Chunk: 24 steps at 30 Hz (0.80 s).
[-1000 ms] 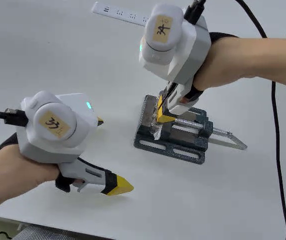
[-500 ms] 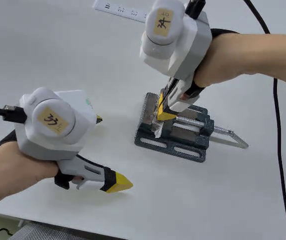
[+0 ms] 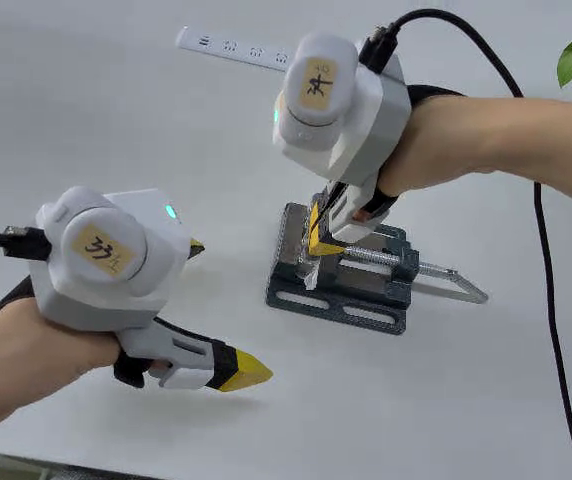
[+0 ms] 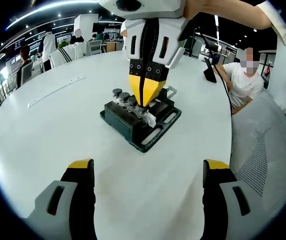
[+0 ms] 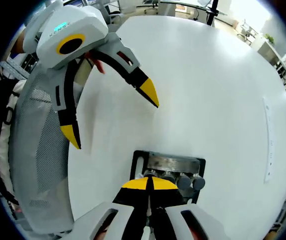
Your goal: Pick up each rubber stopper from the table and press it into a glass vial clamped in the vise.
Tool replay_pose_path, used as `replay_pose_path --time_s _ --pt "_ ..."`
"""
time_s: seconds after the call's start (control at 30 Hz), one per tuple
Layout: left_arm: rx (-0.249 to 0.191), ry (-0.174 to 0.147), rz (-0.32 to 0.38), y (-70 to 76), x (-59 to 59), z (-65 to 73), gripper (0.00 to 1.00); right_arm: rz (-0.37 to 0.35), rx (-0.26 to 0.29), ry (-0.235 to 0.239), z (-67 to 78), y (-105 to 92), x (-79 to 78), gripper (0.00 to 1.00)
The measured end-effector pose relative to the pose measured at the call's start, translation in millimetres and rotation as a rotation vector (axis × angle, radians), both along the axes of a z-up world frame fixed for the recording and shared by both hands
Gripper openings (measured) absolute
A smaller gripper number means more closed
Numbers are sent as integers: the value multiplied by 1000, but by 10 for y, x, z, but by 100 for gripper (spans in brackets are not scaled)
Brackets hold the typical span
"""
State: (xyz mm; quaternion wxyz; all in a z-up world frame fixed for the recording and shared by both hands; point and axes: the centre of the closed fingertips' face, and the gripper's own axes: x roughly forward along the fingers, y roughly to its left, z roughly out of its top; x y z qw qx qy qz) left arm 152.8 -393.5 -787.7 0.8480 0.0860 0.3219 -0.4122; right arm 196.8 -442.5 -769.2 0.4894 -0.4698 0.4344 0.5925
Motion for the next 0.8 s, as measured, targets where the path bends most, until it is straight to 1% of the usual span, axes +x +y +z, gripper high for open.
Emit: replay_pose_path --time_s 0.1,0.23,0.3,0.33,0.37,0.4,0.47,0.53,0.6,0.67,0.7,0.73,0.77,0.8 --pt "-2 -12 13 19 32 62 89 -4 33 -4 18 -19 -5 0" --pt "-10 -19 23 25 47 66 89 -63 89 7 25 -8 22 0" --pt "-10 -23 27 30 52 82 89 -82 102 10 39 -39 12 0" --pt "-12 -24 28 30 54 88 89 -82 105 17 49 -53 -3 3" --pt "-14 -26 30 31 57 92 89 -91 118 22 62 -67 -21 8" --pt "-15 -25 31 35 58 91 89 -99 128 18 75 -75 -19 10" --pt "-20 -26 34 34 62 92 90 -130 172 18 113 -66 -13 10" --pt "-28 -25 37 29 60 101 90 -161 206 27 153 -78 -57 17" --pt "-33 -31 37 25 62 115 91 -189 237 17 152 -101 -42 23" --pt "-36 -33 37 20 59 132 92 -199 262 14 140 -127 -33 28" --pt "-40 -38 38 15 58 151 92 -224 289 18 141 -148 -89 31" --pt "-43 -40 39 16 56 156 92 -245 311 18 141 -153 -106 34" --pt "-47 -43 40 18 54 162 92 -261 335 19 131 -169 -95 39" --pt "-49 -46 40 20 56 167 93 -274 344 18 121 -192 -99 42"
